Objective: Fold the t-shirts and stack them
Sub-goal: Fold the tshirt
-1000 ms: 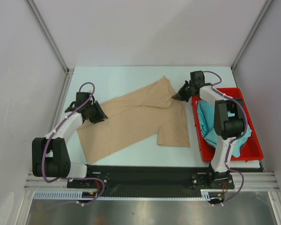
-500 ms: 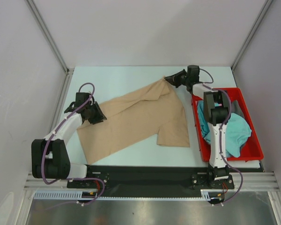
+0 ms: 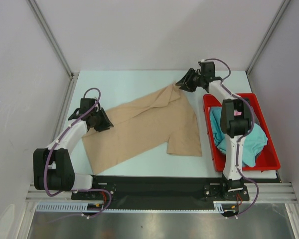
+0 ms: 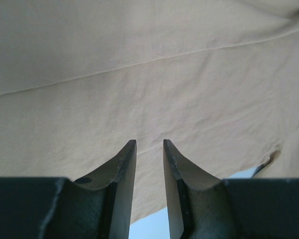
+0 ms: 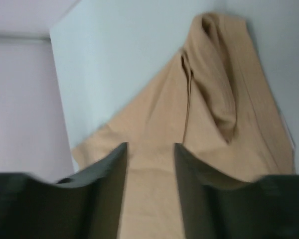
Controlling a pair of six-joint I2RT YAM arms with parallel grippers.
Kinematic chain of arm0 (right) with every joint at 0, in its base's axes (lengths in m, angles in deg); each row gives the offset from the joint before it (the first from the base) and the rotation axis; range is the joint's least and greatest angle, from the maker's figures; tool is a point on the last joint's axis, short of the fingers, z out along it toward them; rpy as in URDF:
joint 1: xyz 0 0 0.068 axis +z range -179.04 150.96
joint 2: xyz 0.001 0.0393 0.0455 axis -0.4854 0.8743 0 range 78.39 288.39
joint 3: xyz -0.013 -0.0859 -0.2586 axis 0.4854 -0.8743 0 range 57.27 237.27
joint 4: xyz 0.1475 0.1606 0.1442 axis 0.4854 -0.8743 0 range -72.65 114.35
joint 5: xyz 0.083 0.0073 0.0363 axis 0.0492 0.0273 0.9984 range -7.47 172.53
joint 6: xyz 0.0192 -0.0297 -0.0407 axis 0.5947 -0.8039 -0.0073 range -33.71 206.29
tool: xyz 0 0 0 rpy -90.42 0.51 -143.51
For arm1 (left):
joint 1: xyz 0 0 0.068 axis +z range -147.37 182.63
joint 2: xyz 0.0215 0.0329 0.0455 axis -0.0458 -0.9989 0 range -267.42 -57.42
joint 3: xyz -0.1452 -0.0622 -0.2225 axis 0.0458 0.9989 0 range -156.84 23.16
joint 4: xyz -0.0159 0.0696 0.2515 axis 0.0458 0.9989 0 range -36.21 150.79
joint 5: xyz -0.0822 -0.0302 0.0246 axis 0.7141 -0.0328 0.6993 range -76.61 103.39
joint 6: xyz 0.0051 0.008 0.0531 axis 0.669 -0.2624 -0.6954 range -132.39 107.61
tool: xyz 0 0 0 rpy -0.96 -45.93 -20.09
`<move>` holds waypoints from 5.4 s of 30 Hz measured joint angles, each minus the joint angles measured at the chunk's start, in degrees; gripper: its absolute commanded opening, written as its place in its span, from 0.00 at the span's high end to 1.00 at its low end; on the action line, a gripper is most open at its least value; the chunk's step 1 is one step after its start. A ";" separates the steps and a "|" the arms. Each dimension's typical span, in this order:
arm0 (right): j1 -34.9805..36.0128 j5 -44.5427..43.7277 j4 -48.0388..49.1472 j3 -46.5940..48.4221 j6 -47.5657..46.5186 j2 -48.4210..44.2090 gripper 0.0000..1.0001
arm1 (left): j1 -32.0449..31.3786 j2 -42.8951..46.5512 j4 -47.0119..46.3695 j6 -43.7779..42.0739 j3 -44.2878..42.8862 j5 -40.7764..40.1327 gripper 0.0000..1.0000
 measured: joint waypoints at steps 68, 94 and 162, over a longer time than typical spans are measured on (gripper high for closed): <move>7.85 2.84 4.42 -21.51 15.34 -4.17 1.00 | 2.14 2.03 2.29 -0.68 -0.66 3.30 0.66; 13.92 -12.46 5.44 -40.83 32.94 -17.92 0.99 | 4.52 2.08 0.55 -1.64 -0.63 6.25 0.66; 3.93 -4.87 0.39 -23.39 -3.30 -7.76 0.80 | 7.04 0.55 2.51 -5.14 0.11 6.47 0.67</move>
